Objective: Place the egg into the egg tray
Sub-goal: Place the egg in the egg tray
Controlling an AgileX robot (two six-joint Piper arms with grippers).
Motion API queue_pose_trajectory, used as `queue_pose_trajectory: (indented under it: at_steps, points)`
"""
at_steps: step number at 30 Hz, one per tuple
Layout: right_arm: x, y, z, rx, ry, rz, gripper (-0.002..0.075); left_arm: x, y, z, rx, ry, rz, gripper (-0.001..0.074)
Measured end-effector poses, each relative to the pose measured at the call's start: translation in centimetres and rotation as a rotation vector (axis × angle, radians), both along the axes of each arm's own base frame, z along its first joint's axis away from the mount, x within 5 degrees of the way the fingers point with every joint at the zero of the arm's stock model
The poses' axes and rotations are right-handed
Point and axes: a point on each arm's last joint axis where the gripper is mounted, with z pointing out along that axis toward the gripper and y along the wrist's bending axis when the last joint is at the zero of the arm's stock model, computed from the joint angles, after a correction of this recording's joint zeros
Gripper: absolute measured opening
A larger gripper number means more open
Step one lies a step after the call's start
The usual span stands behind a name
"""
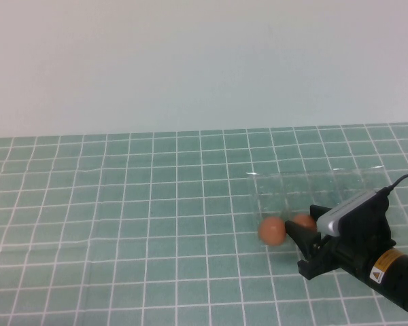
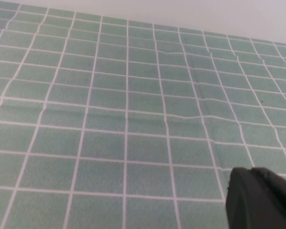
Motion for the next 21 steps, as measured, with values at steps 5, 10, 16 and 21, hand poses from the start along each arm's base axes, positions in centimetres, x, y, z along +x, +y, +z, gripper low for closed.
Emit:
queue_pose_trajectory:
  at_steps: [5,10,16,21]
  points:
    - [0.0,0.0,0.0,0.006,0.004,-0.003,0.0446,0.0,0.0,0.0,0.000,0.000,0.000,-0.0001]
    - [-0.3,0.2,0.7,0.008,-0.017,0.031,0.0412,0.0,0.0,0.0,0.000,0.000,0.000,-0.0001]
    - [-1.2,0.0,5.3,0.002,-0.041,0.064,0.0136,0.0,0.0,0.0,0.000,0.000,0.000,-0.0001]
    - [-2.9,-1.2,10.6,-0.048,-0.080,0.030,0.0021,0.0,0.0,0.0,0.000,0.000,0.000,-0.0001]
